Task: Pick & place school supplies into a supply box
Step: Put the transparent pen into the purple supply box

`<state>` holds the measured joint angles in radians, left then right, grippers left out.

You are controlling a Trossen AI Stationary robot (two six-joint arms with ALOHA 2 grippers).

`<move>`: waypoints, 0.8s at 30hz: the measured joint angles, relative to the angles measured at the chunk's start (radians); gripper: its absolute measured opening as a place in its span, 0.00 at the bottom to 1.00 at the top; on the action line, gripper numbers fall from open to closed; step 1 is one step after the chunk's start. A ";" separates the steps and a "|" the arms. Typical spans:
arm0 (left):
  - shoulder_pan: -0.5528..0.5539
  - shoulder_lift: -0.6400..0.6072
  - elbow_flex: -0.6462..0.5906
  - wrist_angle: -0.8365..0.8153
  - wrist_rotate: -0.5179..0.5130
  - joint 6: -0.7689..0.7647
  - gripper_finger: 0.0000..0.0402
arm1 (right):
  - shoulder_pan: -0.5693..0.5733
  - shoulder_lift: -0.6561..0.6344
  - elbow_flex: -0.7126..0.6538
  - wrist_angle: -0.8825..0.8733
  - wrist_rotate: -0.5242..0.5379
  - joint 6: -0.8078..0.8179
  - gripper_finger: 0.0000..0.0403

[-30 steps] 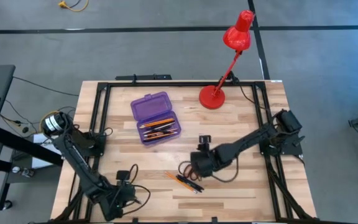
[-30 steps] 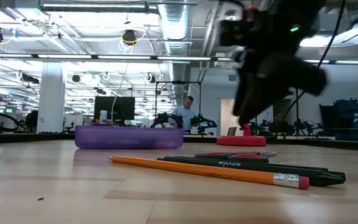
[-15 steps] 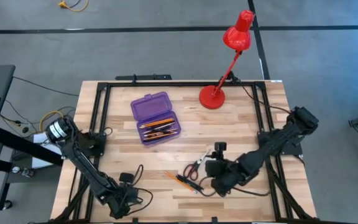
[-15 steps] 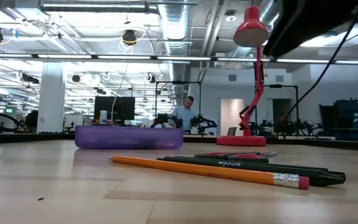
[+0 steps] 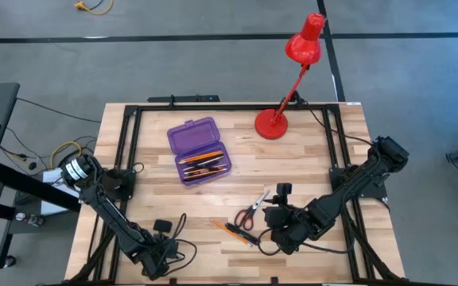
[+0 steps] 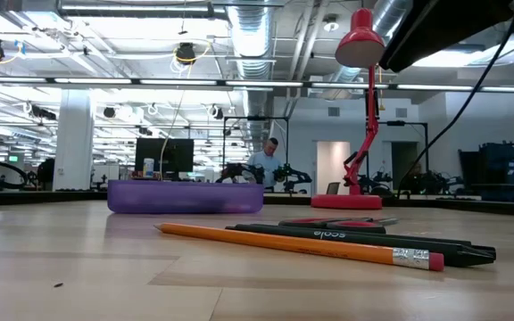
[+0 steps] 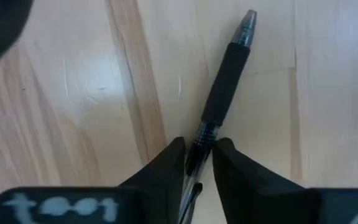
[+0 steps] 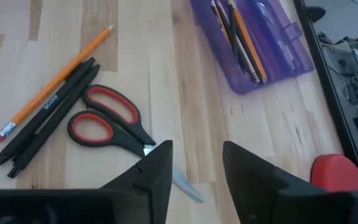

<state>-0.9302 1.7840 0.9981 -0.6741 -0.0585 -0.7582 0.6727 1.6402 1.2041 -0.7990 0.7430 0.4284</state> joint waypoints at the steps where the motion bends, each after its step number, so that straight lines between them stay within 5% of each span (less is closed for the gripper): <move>1: 0.000 0.000 0.000 -0.007 0.003 0.000 0.18 | 0.000 0.000 0.000 0.000 0.002 0.000 0.33; 15: 0.014 0.002 -0.001 -0.090 -0.102 -0.071 0.03 | 0.000 0.001 0.000 0.003 0.022 0.001 0.33; 24: 0.061 0.008 -0.011 -0.321 -0.344 -0.247 0.03 | -0.001 0.002 0.000 0.008 0.073 0.000 0.33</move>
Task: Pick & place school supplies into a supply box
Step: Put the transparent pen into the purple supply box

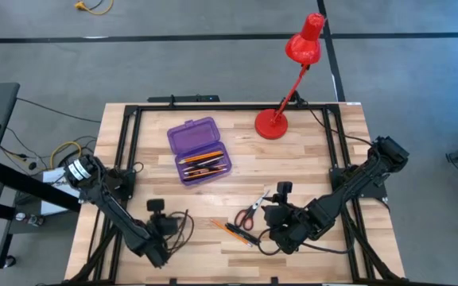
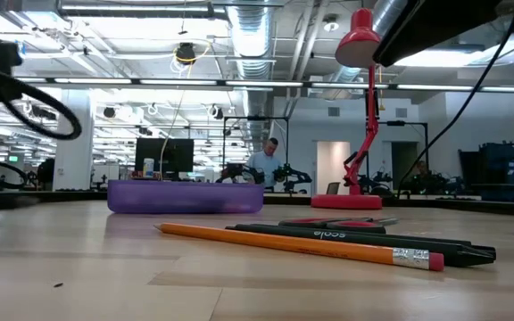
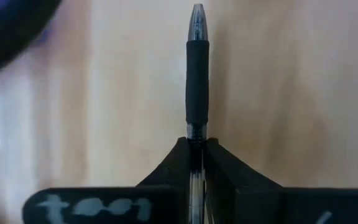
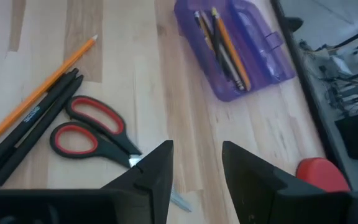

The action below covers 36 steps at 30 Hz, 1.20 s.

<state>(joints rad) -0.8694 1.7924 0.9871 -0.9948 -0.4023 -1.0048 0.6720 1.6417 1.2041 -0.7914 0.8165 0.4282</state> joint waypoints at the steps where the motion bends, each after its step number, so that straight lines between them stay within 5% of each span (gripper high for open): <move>1: 0.005 0.000 0.000 -0.021 -0.020 -0.017 0.03 | 0.000 0.000 0.000 0.000 0.003 0.000 0.33; 19: 0.130 -0.004 0.100 -0.171 -0.276 -0.022 0.03 | -0.036 0.000 0.000 0.004 0.024 -0.009 0.33; 26: 0.251 -0.005 0.148 -0.205 -0.397 0.085 0.03 | -0.053 0.000 0.000 0.007 0.024 -0.017 0.33; 36: 0.513 -0.005 0.149 0.032 -0.438 0.401 0.02 | -0.053 0.000 0.000 0.008 0.029 -0.018 0.33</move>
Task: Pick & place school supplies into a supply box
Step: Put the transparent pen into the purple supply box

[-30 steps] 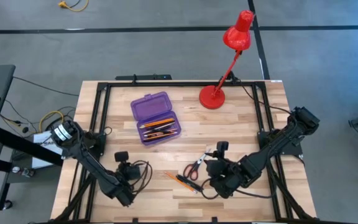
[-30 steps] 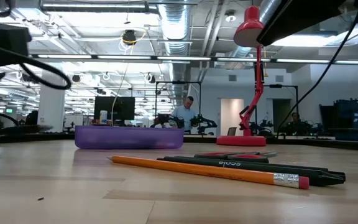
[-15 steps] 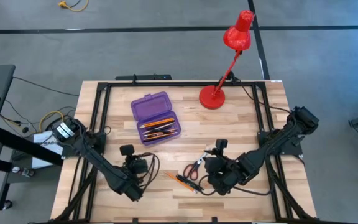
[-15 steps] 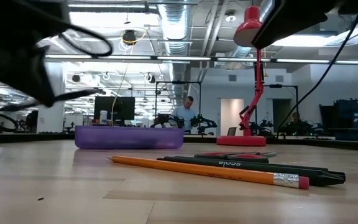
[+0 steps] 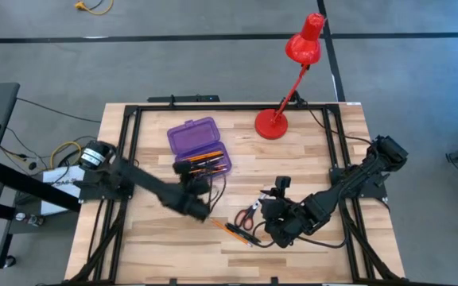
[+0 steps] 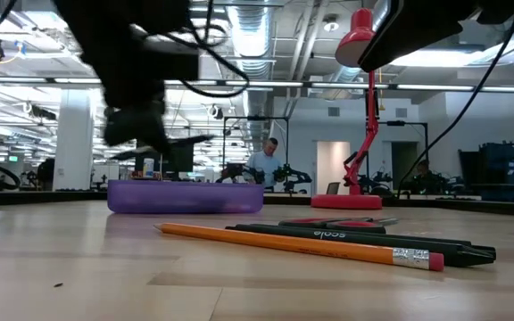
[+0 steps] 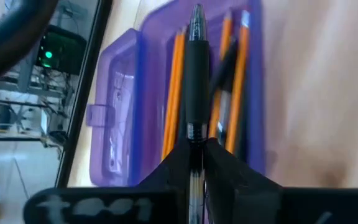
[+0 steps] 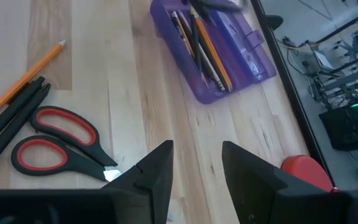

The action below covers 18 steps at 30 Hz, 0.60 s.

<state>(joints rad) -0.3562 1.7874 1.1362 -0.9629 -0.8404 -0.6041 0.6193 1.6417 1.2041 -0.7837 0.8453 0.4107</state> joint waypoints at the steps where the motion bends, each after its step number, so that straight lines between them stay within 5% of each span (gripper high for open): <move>1: 0.024 0.000 0.000 0.028 0.001 0.031 0.02 | 0.000 0.000 0.000 0.000 0.001 0.000 0.33; 8: 0.155 0.000 0.000 0.166 0.027 0.213 0.03 | 0.000 0.000 0.000 -0.001 0.002 0.000 0.33; 18: 0.223 0.000 0.001 0.176 0.065 0.253 0.06 | 0.000 0.000 0.000 -0.018 0.001 -0.001 0.33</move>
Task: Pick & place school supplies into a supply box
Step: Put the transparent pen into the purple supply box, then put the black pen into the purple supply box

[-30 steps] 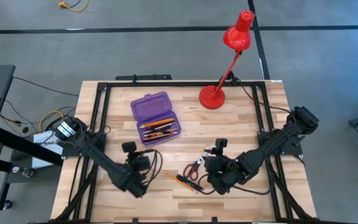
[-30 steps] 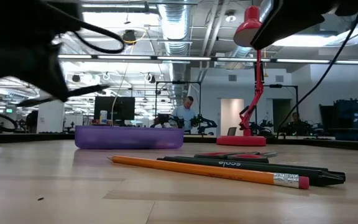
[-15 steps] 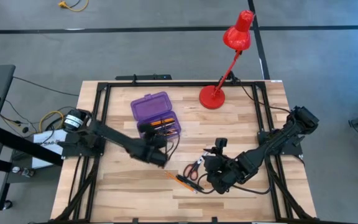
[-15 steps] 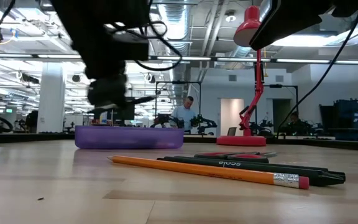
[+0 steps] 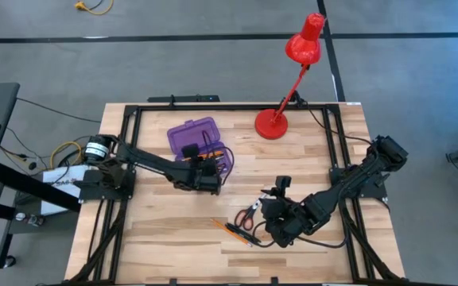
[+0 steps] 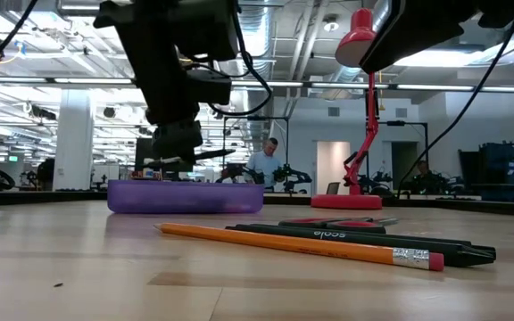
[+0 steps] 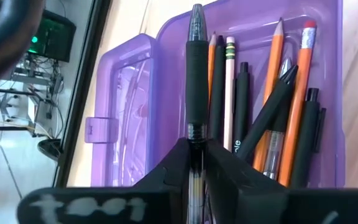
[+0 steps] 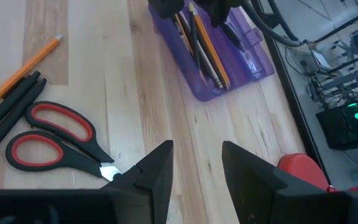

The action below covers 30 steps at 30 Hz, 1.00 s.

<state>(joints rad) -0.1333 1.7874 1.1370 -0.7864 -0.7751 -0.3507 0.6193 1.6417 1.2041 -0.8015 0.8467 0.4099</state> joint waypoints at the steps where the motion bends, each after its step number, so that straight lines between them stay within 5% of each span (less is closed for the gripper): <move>1: 0.002 0.000 0.000 0.000 0.006 0.001 0.06 | 0.000 0.000 0.000 0.000 0.000 0.000 0.33; 19: -0.019 -0.031 0.000 0.021 0.003 0.060 0.43 | -0.009 0.000 0.000 0.001 -0.027 -0.030 0.33; 24: -0.108 -0.100 0.000 0.021 0.003 0.068 0.42 | -0.069 0.000 -0.022 0.138 -0.213 -0.186 0.33; 30: -0.268 -0.174 0.000 -0.015 0.000 -0.030 0.41 | -0.150 0.002 -0.130 0.483 -0.588 -0.437 0.31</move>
<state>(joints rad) -0.4014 1.6131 1.1370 -0.8013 -0.7750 -0.3808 0.4694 1.6439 1.0738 -0.3184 0.2583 -0.0276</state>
